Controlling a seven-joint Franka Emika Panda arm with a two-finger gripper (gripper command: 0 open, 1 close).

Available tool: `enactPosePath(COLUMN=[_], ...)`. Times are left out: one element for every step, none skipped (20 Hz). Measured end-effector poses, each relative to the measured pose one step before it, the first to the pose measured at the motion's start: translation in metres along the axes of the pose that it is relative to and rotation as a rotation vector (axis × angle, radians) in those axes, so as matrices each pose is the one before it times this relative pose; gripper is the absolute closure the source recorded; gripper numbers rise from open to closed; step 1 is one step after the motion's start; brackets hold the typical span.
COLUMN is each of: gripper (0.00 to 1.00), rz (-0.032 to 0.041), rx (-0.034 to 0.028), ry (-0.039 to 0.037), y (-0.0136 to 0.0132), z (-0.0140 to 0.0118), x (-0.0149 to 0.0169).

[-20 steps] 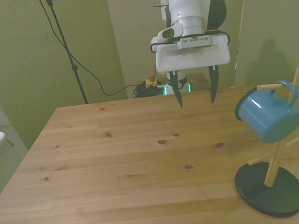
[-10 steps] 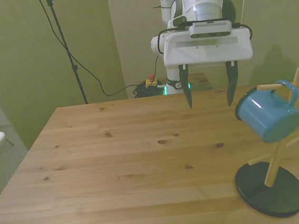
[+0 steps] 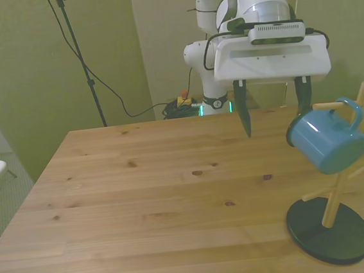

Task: Unload the mug

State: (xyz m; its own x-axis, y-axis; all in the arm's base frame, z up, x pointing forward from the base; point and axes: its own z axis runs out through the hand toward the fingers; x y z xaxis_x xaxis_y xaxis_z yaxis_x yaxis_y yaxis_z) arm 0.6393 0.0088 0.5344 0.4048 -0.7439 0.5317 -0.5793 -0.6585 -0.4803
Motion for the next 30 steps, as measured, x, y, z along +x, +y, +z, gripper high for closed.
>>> enactPosePath(gripper=[0.0, 0.0, 0.0, 0.0, 0.0, 0.0, 0.0, 0.0, 0.0, 0.0, 0.0, 0.0, 0.0, 0.0, 0.0, 0.0, 0.0, 0.0, 0.0, 0.0, 0.0, 0.0, 1.0, 1.0, 1.0, 1.0, 1.0, 1.0, 1.0, 1.0], rz=[-0.00239, 0.00039, 0.00065, -0.00067, -0.00075, -0.00143, -0.0025, -0.00208, -0.00119, 0.0, 0.00179, 0.00262, -0.00022, 0.00022, 0.00015, 0.00033, 0.0003, 0.00051, 0.00061, -0.00091, -0.0034, -0.00439, -0.00168, -0.00407, -0.0045, -0.00464, -0.00214, -0.00058, -0.00001, -0.00262], rx=[0.00517, 0.00013, -0.00014, -0.0011, -0.00121, -0.00055, 0.00039, 0.00149, 0.00388, 0.00451, 0.00808, 0.01651, 0.01521, 0.01171, 0.00908, 0.00627, 0.00536, 0.00315, 0.00319, 0.0042, 0.00596, 0.0074, 0.0091, 0.00852, 0.00891, 0.0063, 0.00349, 0.00197, 0.00156, 0.00161], ry=[-0.00175, -0.00008, -0.00096, -0.00237, -0.0031, -0.00279, -0.00169, -0.001, 0.00087, 0.00183, 0.00214, 0.00469, 0.00599, 0.00534, 0.00341, 0.00152, 0.0008, 0.00044, 0.00096, 0.00132, -0.00037, 0.00011, -0.00105, -0.00402, -0.00241, -0.00218, -0.00247, -0.00068, -0.00068, -0.00066], y=[-0.0039, -0.00003, 0.00013, 0.0005, 0.00059, 0.00028, 0.00011, 0.00034, 0.00012, 0.00001, -0.0004, -0.00115, -0.00142, -0.00145, -0.00119, -0.00071, -0.00044, -0.00077, -0.00053, -0.00078, -0.00029, -0.00053, -0.00072, -0.00077, -0.00086, -0.00057, -0.00052, 0.00005, 0.00028, 0.00029], z=[0.00136, 0.0, 0.00009, 0.00034, 0.00035, 0.00019, 0.00011, 0.0003, 0.00005, -0.00024, -0.00064, -0.00112, -0.00051, 0.0004, 0.002, 0.00314, 0.0041, 0.00432, 0.00458, 0.00428, 0.0041, 0.00321, 0.00262, 0.00183, 0.00058, 0.00003, -0.00034, -0.00034, -0.00023, -0.00017], x=[-0.00101, 0.00005, -0.00031, -0.00114, -0.00169, -0.00173, -0.00138, -0.00089, -0.00018, 0.00046, 0.00092, 0.00147, 0.00103, 0.00082, 0.00048, 0.00006, -0.00007, 0.00057, 0.00104, 0.00155, 0.00122, 0.00124, 0.00053, -0.00005, -0.00026, -0.00024, 0.00011, 0.00092, 0.00097, 0.00069])
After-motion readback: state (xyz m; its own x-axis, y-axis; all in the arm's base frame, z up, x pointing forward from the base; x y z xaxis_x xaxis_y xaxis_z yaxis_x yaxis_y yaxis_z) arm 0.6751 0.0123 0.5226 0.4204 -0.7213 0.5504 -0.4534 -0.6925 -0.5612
